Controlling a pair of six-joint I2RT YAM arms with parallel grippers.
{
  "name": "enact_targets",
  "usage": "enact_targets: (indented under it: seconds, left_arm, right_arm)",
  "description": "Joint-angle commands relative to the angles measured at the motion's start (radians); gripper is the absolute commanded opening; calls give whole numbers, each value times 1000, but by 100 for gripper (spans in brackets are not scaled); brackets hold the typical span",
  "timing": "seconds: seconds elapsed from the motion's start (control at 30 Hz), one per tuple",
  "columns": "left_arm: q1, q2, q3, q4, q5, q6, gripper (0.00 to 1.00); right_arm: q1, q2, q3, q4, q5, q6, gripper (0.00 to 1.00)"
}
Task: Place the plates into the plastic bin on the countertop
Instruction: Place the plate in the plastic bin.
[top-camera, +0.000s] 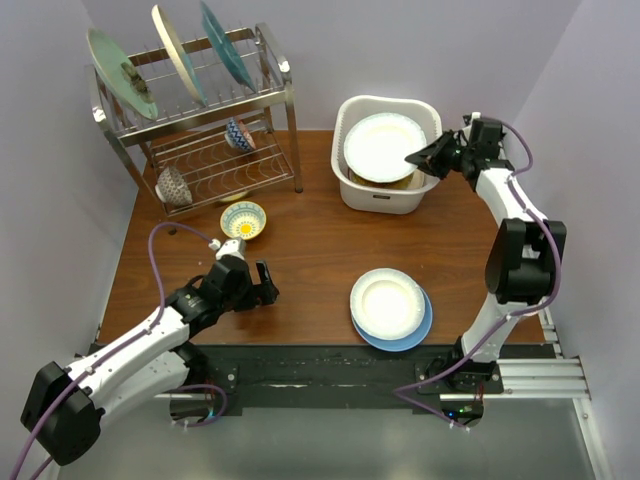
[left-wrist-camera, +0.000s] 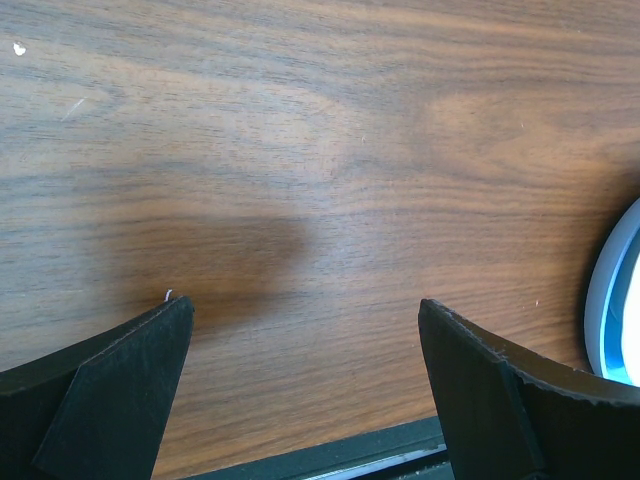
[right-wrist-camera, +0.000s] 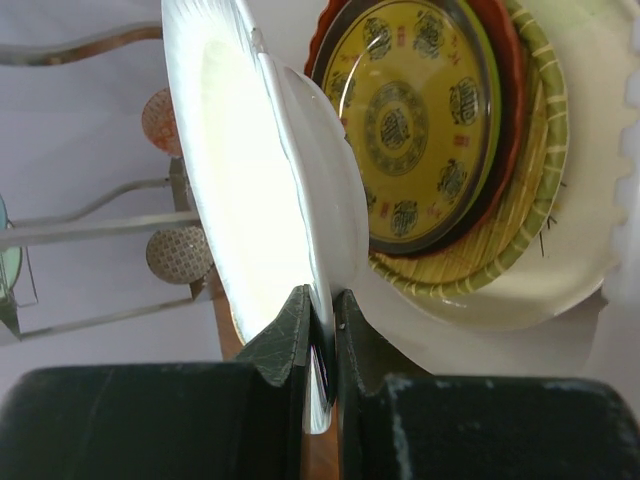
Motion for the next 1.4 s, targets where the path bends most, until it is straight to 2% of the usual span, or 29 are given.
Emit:
enact_targets:
  seconds: [0.0,0.53,0.77,0.9,1.03,1.07,1.13,1.37]
  left_arm:
    - [-2,-1,23,25,3,23,100]
    - [-2,-2,40,11,-4,25,100]
    - [-2,4,44,13,-6,27,100]
    - [-2,4,46,16,-6,25,100]
    - [-2,1,46,9,-9,25,100]
    - [-2,1,46,9,-9,25,100]
    - [-2,-1,46,8,-9,25,100]
    - [-2,-8,47,5,-9,22,100]
  right_arm:
    - [0,19,93,186,-57,88,0]
    - [1,159,159,198,-48,96,0]
    - [3,171,216,76,-22,12,6]
    - [1,181,230,54,-26,-14,15]
    - [7,185,239,34,-23,-27,44]
    - [11,193,245,10,-22,-45,47]
    - [15,199,264,-26,-23,-56,50]
    - [20,216,273,-92,-36,-102,52]
